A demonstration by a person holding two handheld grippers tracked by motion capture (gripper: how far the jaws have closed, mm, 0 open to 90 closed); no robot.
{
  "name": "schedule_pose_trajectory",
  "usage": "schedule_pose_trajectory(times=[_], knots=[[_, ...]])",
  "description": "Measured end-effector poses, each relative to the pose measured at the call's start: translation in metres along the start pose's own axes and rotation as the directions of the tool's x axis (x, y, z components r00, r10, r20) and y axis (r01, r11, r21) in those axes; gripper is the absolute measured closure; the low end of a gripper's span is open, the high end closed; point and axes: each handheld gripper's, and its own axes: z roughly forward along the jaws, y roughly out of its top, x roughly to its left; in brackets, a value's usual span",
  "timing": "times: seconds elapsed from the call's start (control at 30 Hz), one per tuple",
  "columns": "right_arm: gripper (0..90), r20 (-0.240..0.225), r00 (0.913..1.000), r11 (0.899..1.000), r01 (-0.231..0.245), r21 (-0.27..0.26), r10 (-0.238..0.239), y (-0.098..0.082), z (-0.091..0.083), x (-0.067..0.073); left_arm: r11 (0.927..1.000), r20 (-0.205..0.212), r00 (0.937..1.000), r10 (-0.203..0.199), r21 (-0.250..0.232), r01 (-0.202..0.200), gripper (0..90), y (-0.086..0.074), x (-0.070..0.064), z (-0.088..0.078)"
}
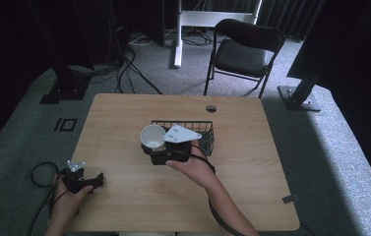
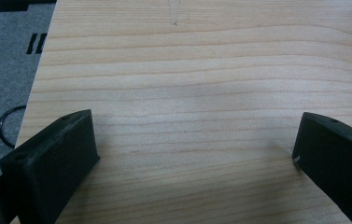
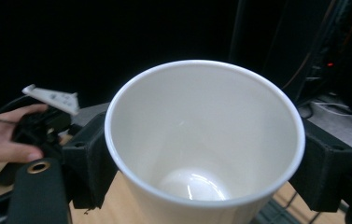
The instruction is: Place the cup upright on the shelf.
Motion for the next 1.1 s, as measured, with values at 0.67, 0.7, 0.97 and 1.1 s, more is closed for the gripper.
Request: schedule_pose_trajectory(times=[0.67, 0.7, 0.97, 1.1], knots=[[19.6, 0.373, 0.9253, 0.997, -0.074, -0.005, 0.071, 0.002, -0.006, -0.059, 1.0, 0.0, 1.0, 0.0, 0.0, 0.0, 0.1, 0.0, 0.0, 0.0], [19.6, 0.391, 0.9174, 0.997, -0.08, -0.002, 0.074, 0.001, -0.006, -0.062, 1.0, 0.0, 1.0, 0.0, -0.001, 0.0, 0.1, 0.0, 0.0, 0.0], [19.6, 0.466, 0.878, 0.99, -0.136, 0.021, 0.111, -0.017, -0.006, -0.086, 1.0, 0.0, 1.0, 0.0, -0.001, 0.0, 0.1, 0.0, 0.0, 0.0], [19.6, 0.489, 0.8635, 0.987, -0.159, 0.03, 0.124, -0.028, -0.005, -0.094, 1.0, 0.0, 1.0, 0.0, -0.001, 0.0, 0.1, 0.0, 0.0, 0.0]])
